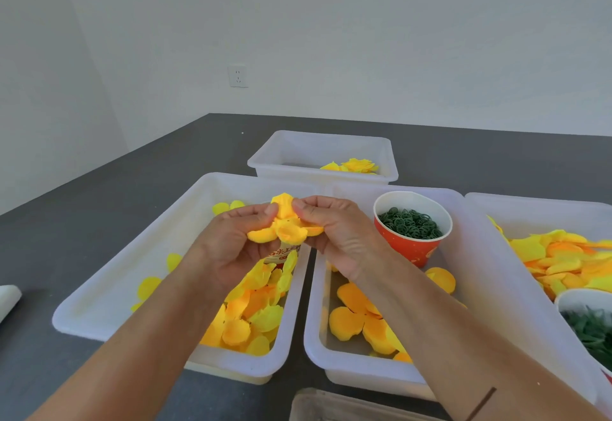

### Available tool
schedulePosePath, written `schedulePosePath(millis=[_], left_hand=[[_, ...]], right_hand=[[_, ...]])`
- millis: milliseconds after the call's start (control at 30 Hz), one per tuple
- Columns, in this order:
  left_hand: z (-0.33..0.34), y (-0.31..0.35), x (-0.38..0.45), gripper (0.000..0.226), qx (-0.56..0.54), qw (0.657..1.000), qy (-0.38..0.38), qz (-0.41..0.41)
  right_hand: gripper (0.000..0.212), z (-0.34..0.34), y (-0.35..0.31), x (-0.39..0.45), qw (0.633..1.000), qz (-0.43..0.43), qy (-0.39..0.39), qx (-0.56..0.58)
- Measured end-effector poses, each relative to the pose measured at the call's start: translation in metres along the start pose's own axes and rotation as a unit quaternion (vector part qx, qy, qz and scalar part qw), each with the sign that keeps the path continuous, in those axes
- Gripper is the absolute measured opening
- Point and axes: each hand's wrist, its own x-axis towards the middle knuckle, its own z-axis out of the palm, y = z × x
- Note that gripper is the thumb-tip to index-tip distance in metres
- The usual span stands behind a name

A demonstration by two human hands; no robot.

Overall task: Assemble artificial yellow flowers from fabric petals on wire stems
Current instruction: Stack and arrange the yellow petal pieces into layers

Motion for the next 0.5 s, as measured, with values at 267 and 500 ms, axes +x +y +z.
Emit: schedulePosePath(millis=[267, 500], left_hand=[[0.002, -0.014, 0.002, 0.010, 0.296, 0.927, 0.138, 0.184], [0.006, -0.016, -0.004, 0.016, 0.325, 0.911, 0.119, 0.223]], right_hand=[[0.012, -0.003, 0.012, -0.001, 0.953, -0.149, 0.077, -0.254], [0.012, -0.004, 0.005, -0.004, 0.975, -0.106, 0.058, -0.185]])
